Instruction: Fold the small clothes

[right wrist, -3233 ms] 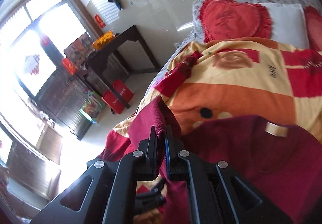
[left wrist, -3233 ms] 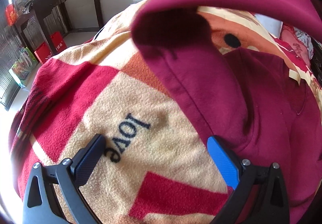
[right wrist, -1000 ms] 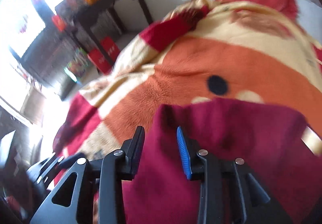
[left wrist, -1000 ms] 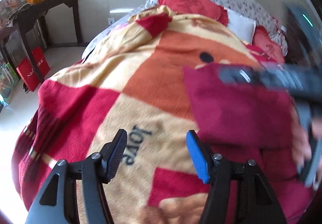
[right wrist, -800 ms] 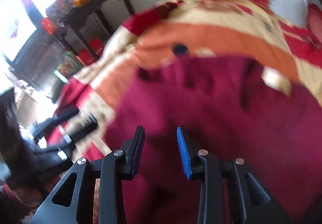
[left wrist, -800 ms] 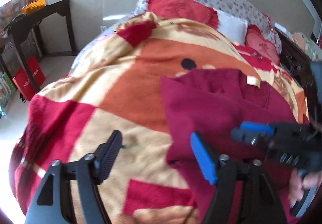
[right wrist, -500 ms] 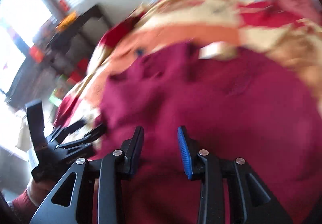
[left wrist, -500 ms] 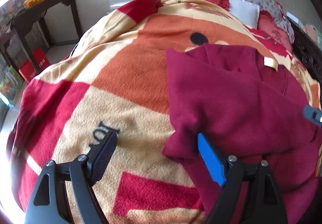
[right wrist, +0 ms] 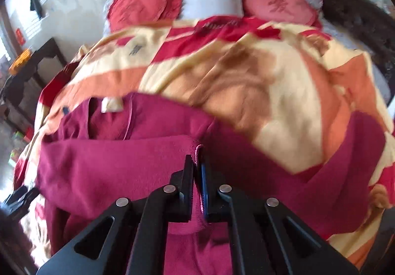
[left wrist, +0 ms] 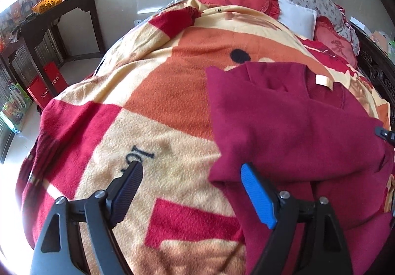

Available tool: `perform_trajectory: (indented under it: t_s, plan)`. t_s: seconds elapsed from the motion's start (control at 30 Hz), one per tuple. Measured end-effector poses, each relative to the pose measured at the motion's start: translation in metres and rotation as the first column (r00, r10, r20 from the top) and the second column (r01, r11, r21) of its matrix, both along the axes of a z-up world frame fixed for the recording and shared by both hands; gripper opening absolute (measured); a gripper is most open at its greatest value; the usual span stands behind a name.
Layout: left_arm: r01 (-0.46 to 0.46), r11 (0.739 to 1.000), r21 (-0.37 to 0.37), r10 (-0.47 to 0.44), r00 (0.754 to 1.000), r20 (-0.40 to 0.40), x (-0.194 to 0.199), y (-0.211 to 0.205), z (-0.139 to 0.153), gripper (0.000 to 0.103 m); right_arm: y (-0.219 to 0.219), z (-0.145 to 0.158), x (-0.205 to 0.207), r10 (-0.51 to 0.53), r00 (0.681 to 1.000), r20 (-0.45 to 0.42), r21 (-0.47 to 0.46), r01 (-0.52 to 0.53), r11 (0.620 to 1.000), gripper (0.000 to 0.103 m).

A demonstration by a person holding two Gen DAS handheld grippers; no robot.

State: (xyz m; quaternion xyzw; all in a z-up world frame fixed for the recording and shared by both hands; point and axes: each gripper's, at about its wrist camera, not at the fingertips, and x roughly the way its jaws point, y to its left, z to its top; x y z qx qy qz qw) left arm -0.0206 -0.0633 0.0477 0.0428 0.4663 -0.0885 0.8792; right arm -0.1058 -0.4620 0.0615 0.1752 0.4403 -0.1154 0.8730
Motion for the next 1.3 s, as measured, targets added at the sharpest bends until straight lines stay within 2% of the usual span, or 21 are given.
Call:
perform_trajectory:
  t_s: [0.07, 0.13, 0.2, 0.23, 0.3, 0.47, 0.57, 0.63, 0.67, 0.7, 0.73, 0.77, 0.8, 0.9, 0.97, 1.07, 1.13, 1.3]
  plan:
    - [0.016, 1.000, -0.005, -0.016, 1.000, -0.009, -0.005, -0.002, 0.002, 0.085, -0.004, -0.010, 0.009, -0.013, 0.999, -0.038, -0.030, 0.012, 0.999, 0.000]
    - [0.037, 0.999, -0.017, -0.038, 0.999, -0.015, -0.012, -0.002, 0.005, 0.085, -0.008, -0.026, 0.011, -0.004, 0.995, -0.098, -0.012, 0.003, 1.000, 0.000]
    - [0.049, 0.998, -0.032, -0.050, 0.999, -0.017, -0.019, 0.000, 0.007, 0.086, -0.008, -0.022, -0.003, -0.006, 0.997, -0.075, 0.014, 0.007, 1.000, 0.000]
    - [0.052, 0.998, -0.040, -0.053, 0.998, -0.029, -0.022, 0.001, 0.005, 0.086, -0.007, -0.014, -0.014, -0.007, 0.999, -0.036, 0.042, 0.009, 0.999, 0.008]
    - [0.062, 0.997, -0.049, -0.066, 0.996, -0.065, -0.023, 0.001, -0.003, 0.087, -0.003, -0.009, -0.027, 0.013, 1.000, -0.010, 0.084, -0.012, 0.996, 0.017]
    - [0.047, 0.998, -0.050, -0.052, 0.994, -0.097, -0.010, 0.004, -0.020, 0.086, 0.008, 0.002, -0.060, 0.065, 0.998, -0.001, 0.111, -0.064, 0.992, 0.017]
    - [0.050, 0.994, -0.096, -0.060, 0.993, -0.100, 0.003, 0.005, -0.024, 0.082, 0.001, 0.007, -0.082, 0.052, 0.998, 0.018, 0.168, -0.054, 0.984, 0.017]
    - [0.068, 0.993, -0.094, -0.078, 0.991, -0.106, 0.010, 0.001, -0.028, 0.065, -0.002, 0.010, -0.096, 0.038, 0.999, 0.021, 0.182, -0.041, 0.982, 0.017]
    - [0.082, 0.992, -0.100, -0.092, 0.990, -0.105, 0.013, -0.001, -0.029, 0.061, -0.003, 0.011, -0.101, 0.032, 0.999, 0.020, 0.187, -0.035, 0.982, 0.017]
    - [0.102, 0.988, -0.112, -0.114, 0.988, -0.104, 0.014, -0.003, -0.029, 0.047, -0.001, 0.011, -0.105, 0.029, 0.999, 0.019, 0.196, -0.032, 0.980, 0.017]
    - [0.134, 0.982, -0.136, -0.150, 0.983, -0.110, 0.015, -0.005, -0.029, 0.025, 0.003, 0.013, -0.109, 0.040, 0.999, 0.018, 0.213, -0.043, 0.976, 0.017]
    - [0.156, 0.976, -0.154, -0.175, 0.977, -0.119, 0.015, -0.006, -0.028, 0.019, 0.007, 0.014, -0.110, 0.055, 0.998, 0.020, 0.221, -0.058, 0.973, 0.017]
    - [0.161, 0.977, -0.139, -0.178, 0.977, -0.118, 0.016, -0.008, -0.026, 0.019, 0.018, 0.017, -0.111, 0.093, 0.995, 0.030, 0.230, -0.098, 0.968, 0.017]
    - [0.182, 0.978, -0.107, -0.192, 0.977, -0.089, 0.019, -0.004, -0.014, 0.009, 0.058, 0.030, -0.109, 0.240, 0.969, 0.063, 0.223, -0.248, 0.943, 0.017]
    - [0.175, 0.979, -0.105, -0.184, 0.980, -0.081, 0.026, 0.007, -0.008, 0.009, 0.084, 0.038, -0.107, 0.326, 0.941, 0.089, 0.224, -0.337, 0.914, 0.017]
    - [0.170, 0.981, -0.090, -0.177, 0.981, -0.078, 0.034, 0.020, -0.006, 0.009, 0.127, 0.048, -0.104, 0.452, 0.883, 0.125, 0.230, -0.469, 0.853, 0.017]
    - [0.185, 0.981, -0.065, -0.190, 0.979, -0.078, 0.033, 0.021, -0.008, 0.009, 0.146, 0.050, -0.103, 0.494, 0.859, 0.132, 0.220, -0.511, 0.831, 0.017]
    - [0.197, 0.979, -0.054, -0.200, 0.977, -0.077, 0.028, 0.010, -0.011, 0.011, 0.167, 0.035, -0.105, 0.530, 0.840, 0.112, 0.282, -0.539, 0.794, 0.017]
